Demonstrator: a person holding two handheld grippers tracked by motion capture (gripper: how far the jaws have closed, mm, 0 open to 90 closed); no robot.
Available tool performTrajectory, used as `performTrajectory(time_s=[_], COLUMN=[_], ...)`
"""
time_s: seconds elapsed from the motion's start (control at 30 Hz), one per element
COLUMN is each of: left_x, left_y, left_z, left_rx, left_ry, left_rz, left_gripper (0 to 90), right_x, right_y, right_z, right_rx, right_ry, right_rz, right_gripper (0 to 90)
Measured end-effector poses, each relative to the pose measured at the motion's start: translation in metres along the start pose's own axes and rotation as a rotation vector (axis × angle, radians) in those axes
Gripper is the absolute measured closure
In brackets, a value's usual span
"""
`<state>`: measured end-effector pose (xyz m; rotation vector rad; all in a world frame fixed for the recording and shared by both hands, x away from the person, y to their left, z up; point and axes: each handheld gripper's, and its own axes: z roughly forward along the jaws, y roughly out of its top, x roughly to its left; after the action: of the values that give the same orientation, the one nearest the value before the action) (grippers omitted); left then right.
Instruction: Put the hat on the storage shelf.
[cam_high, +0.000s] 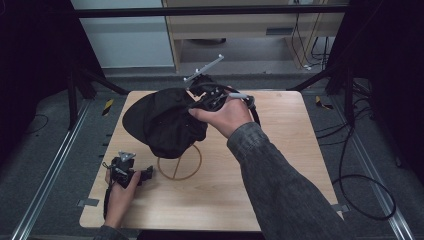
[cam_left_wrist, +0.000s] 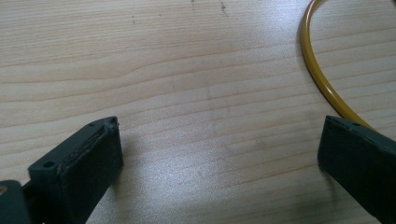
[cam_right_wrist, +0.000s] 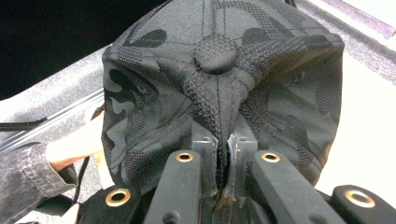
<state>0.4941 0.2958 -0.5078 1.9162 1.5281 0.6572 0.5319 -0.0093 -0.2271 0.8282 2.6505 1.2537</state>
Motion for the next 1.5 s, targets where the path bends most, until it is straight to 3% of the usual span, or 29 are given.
performTrajectory(time_s=[0.67, 0.97, 1.37, 1.5], left_x=[0.000, 0.000, 0.000, -0.001], left_y=[0.000, 0.000, 0.000, 0.000], left_z=[0.000, 0.000, 0.000, 0.000], left_rx=[0.000, 0.000, 0.001, 0.001], left_ry=[0.002, 0.004, 0.005, 0.006], left_rz=[-0.002, -0.002, -0.004, -0.005], left_gripper=[0.0, 0.0, 0.0, 0.0], right_x=[0.000, 0.004, 0.004, 0.004], right_y=[-0.014, -0.011, -0.022, -0.022], right_z=[0.004, -0.003, 0.000, -0.012], right_rx=[0.025, 0.044, 0.031, 0.018], right_ry=[-0.010, -0.013, -0.009, -0.018], right_rz=[0.015, 0.018, 0.031, 0.038], right_gripper=[84.4, 84.1, 84.2, 84.2])
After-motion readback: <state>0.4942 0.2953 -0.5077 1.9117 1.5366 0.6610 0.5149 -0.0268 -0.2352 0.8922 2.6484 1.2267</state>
